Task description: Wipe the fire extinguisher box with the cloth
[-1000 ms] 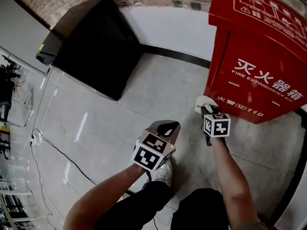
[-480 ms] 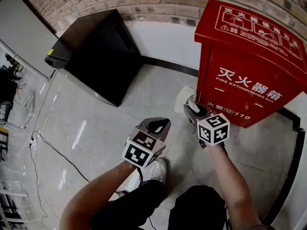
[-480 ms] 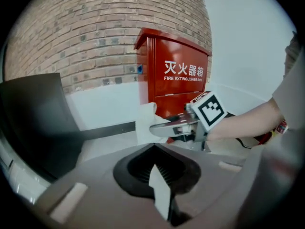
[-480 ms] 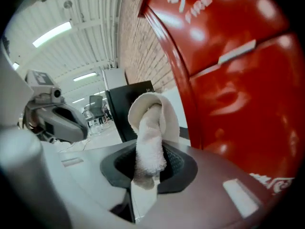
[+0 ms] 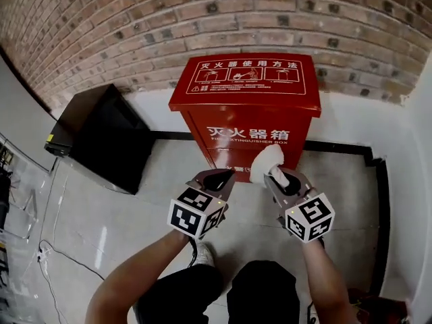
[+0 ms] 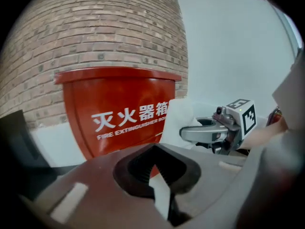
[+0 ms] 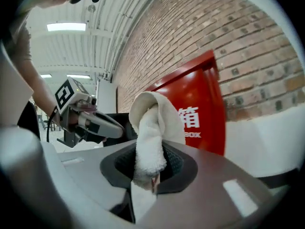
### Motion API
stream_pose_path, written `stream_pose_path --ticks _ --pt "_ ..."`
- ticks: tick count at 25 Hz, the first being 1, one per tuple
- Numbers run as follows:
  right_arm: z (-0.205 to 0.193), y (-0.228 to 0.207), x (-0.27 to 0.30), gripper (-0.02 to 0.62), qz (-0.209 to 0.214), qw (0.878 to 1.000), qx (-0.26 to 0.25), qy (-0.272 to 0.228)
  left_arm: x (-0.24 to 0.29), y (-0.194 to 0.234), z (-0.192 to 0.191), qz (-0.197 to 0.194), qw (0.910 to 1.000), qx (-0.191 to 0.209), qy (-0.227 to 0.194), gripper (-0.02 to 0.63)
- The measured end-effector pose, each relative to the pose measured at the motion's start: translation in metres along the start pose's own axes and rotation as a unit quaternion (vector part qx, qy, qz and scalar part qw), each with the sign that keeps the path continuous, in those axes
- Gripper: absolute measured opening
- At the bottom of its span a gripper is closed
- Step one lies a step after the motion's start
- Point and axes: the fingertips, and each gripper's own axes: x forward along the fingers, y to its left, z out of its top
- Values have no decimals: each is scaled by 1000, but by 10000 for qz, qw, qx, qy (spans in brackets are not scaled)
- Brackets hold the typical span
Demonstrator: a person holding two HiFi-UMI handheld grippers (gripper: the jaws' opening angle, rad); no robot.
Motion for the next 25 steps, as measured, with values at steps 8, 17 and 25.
stream_pose_path --ticks 8,17,25 --pt "-13 -106 -89 95 -1210 9906 621 -115 80 -89 29 -988 9941 450 80 0" --pt "71 -124 -71 95 -256 9985 382 -311 147 -120 31 -1520 9856 655 348 0" --pt "105 -159 -23 95 442 9899 1327 -223 174 -137 34 -1998 9772 495 529 0"
